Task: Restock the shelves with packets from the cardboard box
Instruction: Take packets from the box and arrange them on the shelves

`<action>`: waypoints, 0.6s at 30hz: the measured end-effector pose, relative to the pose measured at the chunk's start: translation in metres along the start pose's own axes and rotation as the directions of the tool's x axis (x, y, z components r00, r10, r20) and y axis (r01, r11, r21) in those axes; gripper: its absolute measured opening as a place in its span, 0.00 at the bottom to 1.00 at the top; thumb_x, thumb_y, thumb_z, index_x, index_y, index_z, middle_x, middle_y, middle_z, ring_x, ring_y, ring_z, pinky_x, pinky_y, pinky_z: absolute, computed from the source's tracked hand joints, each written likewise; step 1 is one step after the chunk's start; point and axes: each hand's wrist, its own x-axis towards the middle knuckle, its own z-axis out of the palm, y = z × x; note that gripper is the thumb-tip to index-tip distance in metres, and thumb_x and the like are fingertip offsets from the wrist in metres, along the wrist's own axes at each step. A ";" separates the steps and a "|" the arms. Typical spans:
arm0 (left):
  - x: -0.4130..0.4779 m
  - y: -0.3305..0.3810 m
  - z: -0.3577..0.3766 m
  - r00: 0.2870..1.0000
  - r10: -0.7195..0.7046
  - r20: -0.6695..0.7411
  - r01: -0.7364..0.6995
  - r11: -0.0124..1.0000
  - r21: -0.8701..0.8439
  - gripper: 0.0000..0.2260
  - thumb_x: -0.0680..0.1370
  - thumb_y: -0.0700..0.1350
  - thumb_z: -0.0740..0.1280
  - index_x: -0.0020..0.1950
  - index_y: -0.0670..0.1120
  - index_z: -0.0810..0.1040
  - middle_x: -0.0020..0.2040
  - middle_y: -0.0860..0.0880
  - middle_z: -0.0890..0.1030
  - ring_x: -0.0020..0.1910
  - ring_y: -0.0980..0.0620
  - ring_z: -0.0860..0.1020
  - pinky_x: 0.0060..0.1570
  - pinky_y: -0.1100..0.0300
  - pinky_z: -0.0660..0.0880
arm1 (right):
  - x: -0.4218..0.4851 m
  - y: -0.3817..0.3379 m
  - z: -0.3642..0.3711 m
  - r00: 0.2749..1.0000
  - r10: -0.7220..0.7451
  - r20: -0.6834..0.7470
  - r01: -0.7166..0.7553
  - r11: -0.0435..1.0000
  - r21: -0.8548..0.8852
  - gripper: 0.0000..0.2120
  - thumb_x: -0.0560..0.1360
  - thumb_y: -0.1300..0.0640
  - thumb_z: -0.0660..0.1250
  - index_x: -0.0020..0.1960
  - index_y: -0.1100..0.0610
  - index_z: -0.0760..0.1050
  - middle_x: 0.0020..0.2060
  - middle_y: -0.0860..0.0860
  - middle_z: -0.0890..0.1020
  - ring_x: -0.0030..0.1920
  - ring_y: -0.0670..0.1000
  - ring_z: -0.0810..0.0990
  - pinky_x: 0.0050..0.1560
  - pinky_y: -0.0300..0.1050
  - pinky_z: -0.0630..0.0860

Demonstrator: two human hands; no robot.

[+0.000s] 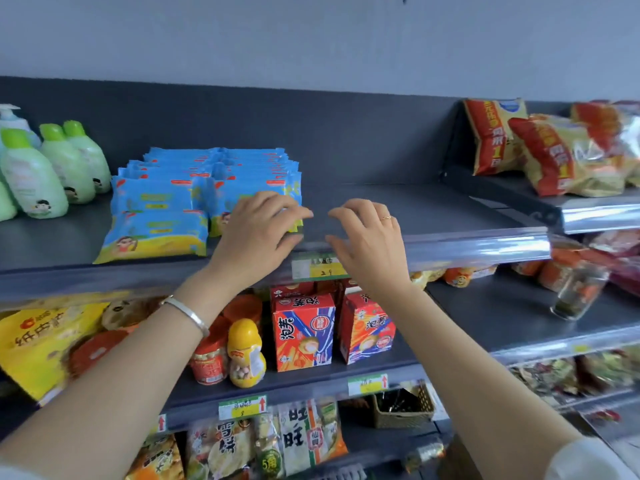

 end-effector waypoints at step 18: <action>-0.001 0.403 0.175 0.723 0.384 0.575 -0.077 0.871 -0.484 0.13 0.80 0.49 0.59 0.63 0.51 0.73 0.59 0.52 0.77 0.61 0.50 0.74 0.56 0.55 0.69 | -0.361 0.243 -0.165 0.568 0.535 0.626 -0.421 0.842 -0.337 0.16 0.75 0.51 0.63 0.61 0.54 0.72 0.52 0.53 0.77 0.54 0.60 0.75 0.46 0.53 0.75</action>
